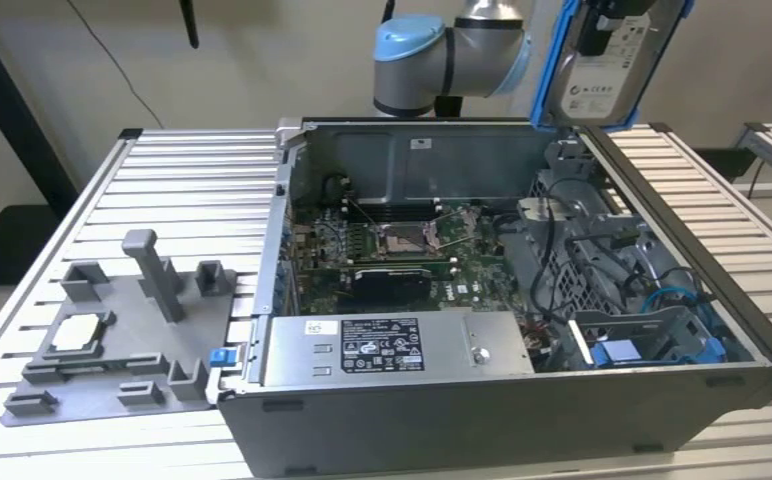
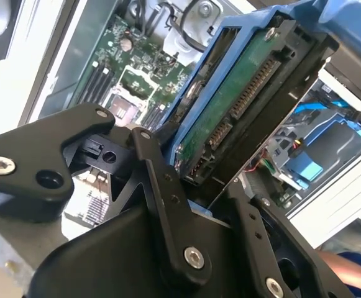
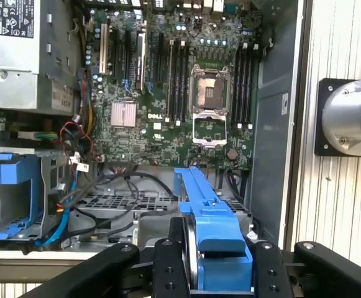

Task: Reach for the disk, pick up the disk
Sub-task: 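Pick up the disk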

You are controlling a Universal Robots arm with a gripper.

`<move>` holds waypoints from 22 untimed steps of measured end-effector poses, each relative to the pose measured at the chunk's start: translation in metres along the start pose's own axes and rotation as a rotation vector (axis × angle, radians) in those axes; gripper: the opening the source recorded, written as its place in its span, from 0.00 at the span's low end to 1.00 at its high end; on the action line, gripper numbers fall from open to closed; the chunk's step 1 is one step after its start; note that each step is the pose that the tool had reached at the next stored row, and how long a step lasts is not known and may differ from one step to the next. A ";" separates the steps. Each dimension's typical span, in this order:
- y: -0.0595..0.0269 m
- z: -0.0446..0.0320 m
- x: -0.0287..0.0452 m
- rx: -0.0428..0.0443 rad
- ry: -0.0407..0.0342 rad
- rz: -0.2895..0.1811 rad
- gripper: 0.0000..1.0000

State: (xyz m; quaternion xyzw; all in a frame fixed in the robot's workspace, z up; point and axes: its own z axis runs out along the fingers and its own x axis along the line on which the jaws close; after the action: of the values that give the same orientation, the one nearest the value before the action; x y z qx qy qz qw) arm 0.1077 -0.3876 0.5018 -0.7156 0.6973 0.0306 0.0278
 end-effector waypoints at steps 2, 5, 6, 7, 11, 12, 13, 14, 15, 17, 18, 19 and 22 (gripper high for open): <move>0.0002 -0.0004 0.0058 0.0000 -0.0001 0.000 0.00; 0.0004 -0.0010 0.0153 0.0000 0.0000 0.000 0.00; 0.0005 -0.0012 0.0191 0.0000 0.0000 0.000 0.00; 0.0006 -0.0014 0.0227 0.0000 0.0001 0.000 0.00; 0.0009 -0.0022 0.0362 0.0000 0.0001 0.000 0.00; 0.0010 -0.0023 0.0394 -0.0001 0.0000 0.000 0.00; 0.0010 -0.0025 0.0429 -0.0001 0.0000 0.000 0.00; 0.0010 -0.0027 0.0464 -0.0002 -0.0001 0.000 0.00; 0.0010 -0.0029 0.0499 -0.0004 0.0000 0.000 0.00; 0.0010 -0.0033 0.0569 -0.0008 -0.0001 0.000 0.00; 0.0010 -0.0035 0.0604 -0.0009 0.0000 0.000 0.00; 0.0010 -0.0037 0.0638 -0.0010 0.0000 0.000 0.00; 0.0008 -0.0043 0.0762 -0.0015 0.0000 0.000 0.00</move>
State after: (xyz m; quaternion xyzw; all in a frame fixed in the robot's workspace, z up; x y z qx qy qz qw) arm 0.1089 -0.4638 0.4998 -0.7155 0.6973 0.0311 0.0273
